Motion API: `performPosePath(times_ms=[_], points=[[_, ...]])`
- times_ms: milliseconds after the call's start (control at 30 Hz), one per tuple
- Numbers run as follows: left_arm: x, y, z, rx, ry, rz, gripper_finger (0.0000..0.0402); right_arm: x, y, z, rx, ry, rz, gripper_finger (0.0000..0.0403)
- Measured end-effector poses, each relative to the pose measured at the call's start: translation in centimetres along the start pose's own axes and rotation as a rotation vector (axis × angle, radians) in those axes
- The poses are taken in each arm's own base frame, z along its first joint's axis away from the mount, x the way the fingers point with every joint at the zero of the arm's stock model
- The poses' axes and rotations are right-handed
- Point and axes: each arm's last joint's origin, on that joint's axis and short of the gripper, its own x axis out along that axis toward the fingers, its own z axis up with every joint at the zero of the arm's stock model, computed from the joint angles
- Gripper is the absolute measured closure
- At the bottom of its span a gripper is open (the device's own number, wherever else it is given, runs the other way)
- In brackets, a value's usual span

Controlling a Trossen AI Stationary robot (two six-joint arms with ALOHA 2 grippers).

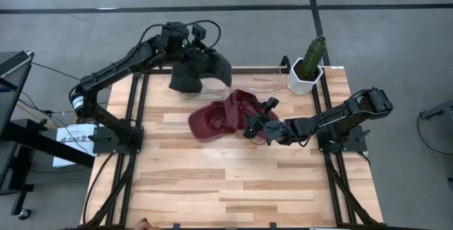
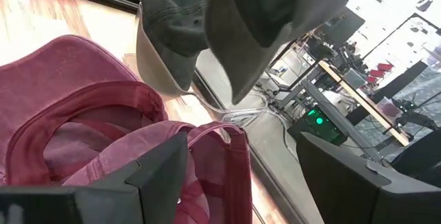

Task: Pick & Place hat
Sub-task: Put the black cap into the left transparent bin

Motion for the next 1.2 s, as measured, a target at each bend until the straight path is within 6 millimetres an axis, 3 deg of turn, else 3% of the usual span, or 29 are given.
performPosePath(times_ms=[200,633,933,1200], points=[[-0.9,0.8,-3.3,-0.052,-0.066,-0.025,0.0391,0.0,0.0,0.0,0.001,0.0,0.0,0.0138],[-3.1,1.8,-8.9,-0.194,-0.488,-0.088,0.0391,0.4,-0.3,-0.1,0.031,0.009,-0.012,0.0138],[-3.6,1.5,-10.4,-0.246,-0.535,-0.125,0.0391,0.6,-0.4,-0.3,0.06,0.021,-0.019,0.0138],[-2.1,-0.8,-11.1,-0.285,-0.565,-0.199,0.0391,0.6,-0.4,-0.3,0.062,0.023,-0.018,0.0138]])
